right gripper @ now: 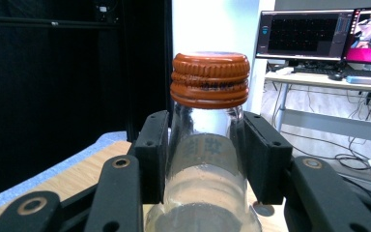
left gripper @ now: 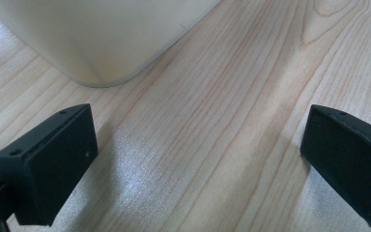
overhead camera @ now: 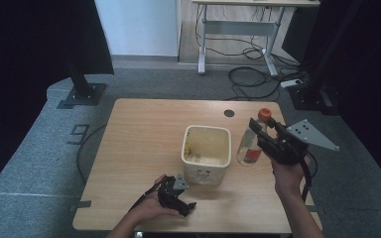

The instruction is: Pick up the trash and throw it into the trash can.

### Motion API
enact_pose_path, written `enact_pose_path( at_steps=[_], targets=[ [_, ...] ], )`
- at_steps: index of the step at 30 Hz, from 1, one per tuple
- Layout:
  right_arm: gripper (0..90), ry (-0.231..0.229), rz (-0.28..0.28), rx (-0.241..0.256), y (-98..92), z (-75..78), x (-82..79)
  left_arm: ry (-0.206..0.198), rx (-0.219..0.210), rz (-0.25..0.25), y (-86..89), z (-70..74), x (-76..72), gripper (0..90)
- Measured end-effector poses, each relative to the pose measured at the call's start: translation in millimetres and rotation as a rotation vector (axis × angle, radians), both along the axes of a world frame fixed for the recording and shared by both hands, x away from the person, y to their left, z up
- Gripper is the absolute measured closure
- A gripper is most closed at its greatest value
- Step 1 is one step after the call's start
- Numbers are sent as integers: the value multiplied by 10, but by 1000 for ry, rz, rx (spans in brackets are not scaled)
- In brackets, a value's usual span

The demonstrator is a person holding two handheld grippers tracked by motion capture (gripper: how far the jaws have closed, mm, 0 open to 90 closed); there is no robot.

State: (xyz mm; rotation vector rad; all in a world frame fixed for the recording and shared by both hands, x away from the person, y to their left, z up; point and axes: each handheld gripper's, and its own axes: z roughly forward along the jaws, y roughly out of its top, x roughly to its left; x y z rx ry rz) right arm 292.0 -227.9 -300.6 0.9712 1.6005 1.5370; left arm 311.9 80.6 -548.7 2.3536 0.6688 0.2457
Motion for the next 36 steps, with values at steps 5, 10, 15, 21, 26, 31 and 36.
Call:
enact_pose_path(
  at_steps=[5, 10, 15, 21, 26, 31, 36],
  targets=[
    [558, -4, 2, 5, 110, 60, 40, 1, 1, -1, 0, 1, 0, 0],
    [559, -5, 11, 6, 235, 115, 76, 1, 0, -2, -2, 0, 1, 0],
    [559, -2, 23, 6, 376, 142, 136, 1, 0, -3, -3, 1, 1, 0],
    [559, 6, 49, 2, 551, 148, 203, 3, 0, -5, -8, 0, -1, 0],
    [559, 9, 62, 2, 654, 157, 249, 2, 1, -6, -11, 1, -2, 0],
    [560, 22, 80, -11, 802, 126, 317, 2, 0, -9, -14, 0, -2, 0],
    [560, 34, 92, -11, 897, 64, 363, 2, -1, -9, -18, 0, -4, 0]
  ],
)
